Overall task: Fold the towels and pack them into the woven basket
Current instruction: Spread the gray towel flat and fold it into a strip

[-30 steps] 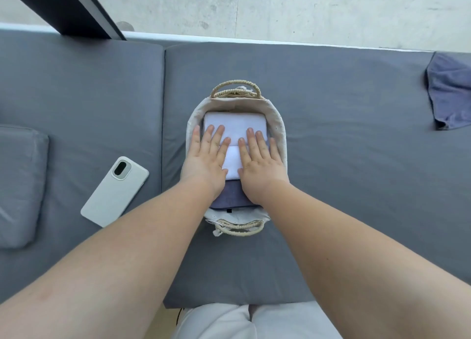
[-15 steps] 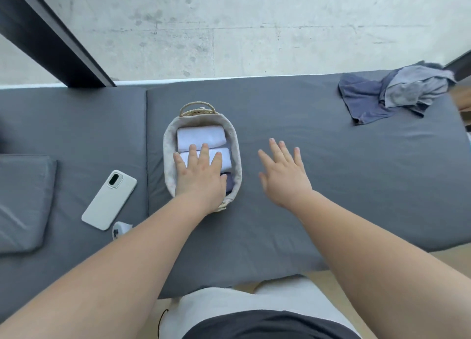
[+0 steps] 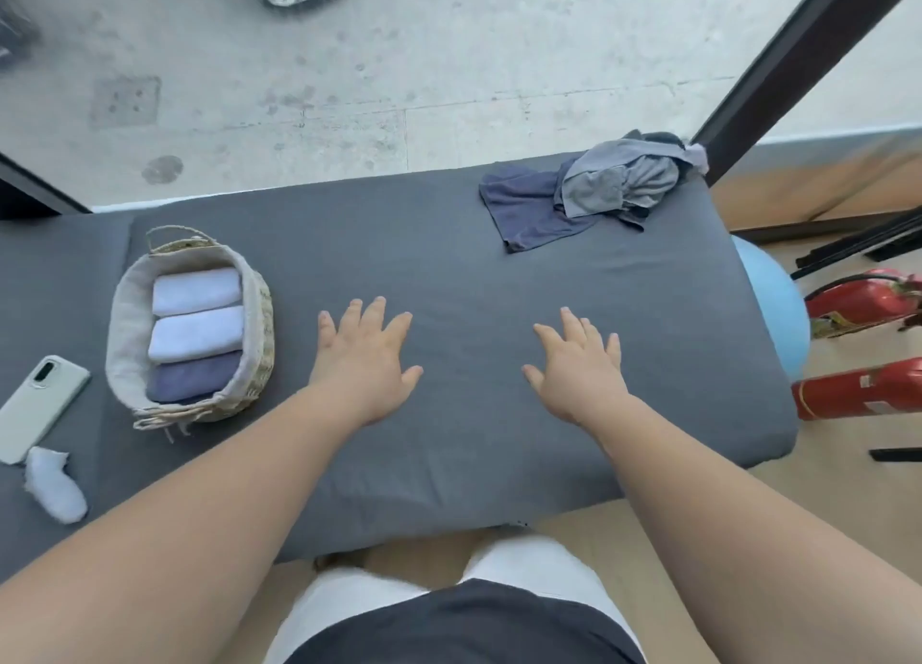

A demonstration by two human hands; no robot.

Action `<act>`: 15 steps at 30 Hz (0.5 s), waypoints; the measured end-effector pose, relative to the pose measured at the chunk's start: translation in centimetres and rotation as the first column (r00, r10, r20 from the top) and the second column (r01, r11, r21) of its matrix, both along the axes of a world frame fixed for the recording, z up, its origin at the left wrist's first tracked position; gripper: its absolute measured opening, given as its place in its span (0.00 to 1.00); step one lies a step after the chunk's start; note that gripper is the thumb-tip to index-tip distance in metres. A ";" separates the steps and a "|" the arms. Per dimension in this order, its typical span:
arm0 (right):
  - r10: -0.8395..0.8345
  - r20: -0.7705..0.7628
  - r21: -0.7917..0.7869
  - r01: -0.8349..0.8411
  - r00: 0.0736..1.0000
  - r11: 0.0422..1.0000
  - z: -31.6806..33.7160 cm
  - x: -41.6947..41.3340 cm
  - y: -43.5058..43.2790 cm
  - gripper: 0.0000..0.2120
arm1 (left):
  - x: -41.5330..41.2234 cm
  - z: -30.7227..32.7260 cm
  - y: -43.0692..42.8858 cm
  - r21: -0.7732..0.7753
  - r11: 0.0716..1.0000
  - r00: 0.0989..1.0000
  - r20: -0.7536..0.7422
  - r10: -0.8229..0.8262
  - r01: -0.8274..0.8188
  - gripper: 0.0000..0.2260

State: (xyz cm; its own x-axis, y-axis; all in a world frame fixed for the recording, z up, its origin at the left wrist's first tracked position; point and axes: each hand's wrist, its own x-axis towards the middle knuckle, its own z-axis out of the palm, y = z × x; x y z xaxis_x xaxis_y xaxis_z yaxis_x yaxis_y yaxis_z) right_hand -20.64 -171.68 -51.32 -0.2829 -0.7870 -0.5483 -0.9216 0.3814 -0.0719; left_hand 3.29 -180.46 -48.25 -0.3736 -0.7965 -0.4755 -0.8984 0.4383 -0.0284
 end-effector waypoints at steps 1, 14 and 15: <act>-0.012 0.000 0.008 0.012 1.000 1.000 0.6 -1.6 0.8 0.30 | -1.3 0.4 0.8 0.002 1.000 1.000 -0.012 0.008 -0.008 0.32; -0.127 -0.021 -0.043 0.126 0.992 0.991 3.5 -10.9 4.1 0.31 | -12.2 1.1 3.2 0.054 0.999 0.981 -0.191 0.015 -0.005 0.31; -0.136 -0.023 -0.053 0.134 0.990 0.990 3.8 -11.6 4.3 0.31 | -13.0 1.1 3.2 0.067 0.998 0.981 -0.192 0.012 0.001 0.31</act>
State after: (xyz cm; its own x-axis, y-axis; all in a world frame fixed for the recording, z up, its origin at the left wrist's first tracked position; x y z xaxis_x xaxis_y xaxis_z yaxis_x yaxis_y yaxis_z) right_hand -32.26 -167.37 -47.56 -0.4025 -0.7677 -0.4987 -0.8638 0.4988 -0.0705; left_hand -9.67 -177.22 -47.12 -0.4589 -0.7678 -0.4471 -0.8865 0.4289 0.1735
